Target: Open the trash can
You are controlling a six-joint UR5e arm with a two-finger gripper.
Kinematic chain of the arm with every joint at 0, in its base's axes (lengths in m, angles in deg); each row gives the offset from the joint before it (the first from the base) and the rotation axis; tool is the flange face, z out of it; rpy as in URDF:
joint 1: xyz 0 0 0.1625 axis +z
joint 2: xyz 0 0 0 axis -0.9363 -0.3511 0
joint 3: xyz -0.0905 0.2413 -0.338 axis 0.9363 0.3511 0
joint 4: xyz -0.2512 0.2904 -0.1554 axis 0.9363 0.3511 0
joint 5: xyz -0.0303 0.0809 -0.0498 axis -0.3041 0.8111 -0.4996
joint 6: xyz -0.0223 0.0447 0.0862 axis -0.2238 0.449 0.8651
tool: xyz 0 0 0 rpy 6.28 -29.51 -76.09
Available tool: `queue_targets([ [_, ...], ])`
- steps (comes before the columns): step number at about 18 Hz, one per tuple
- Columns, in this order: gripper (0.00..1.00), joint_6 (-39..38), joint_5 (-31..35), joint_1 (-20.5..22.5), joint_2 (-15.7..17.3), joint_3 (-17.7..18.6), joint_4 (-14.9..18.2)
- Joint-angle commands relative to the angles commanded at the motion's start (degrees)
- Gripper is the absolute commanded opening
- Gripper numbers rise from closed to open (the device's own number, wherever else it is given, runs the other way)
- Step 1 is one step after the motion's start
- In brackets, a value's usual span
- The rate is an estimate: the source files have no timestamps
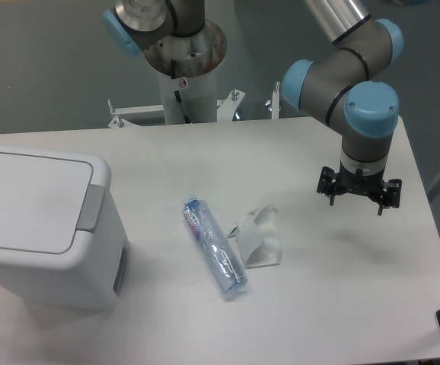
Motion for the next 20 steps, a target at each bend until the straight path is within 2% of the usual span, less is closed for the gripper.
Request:
queue_targets([
  [9, 1.0, -0.3, 0.1, -1.1, -0.3, 0.0, -0.6],
  [12, 1.0, -9.0, -0.7, -0.9, -0.3, 1.5, -2.5],
  [16, 1.0, -10.2, -2.9, -1.1, 0.3, 1.1, -2.0],
  [18, 1.0, -13.5, -5.0, -1.4, 0.4, 1.8, -1.9],
  [20, 1.0, -16.7, -5.3, -2.5, 0.3, 1.0, -2.2],
])
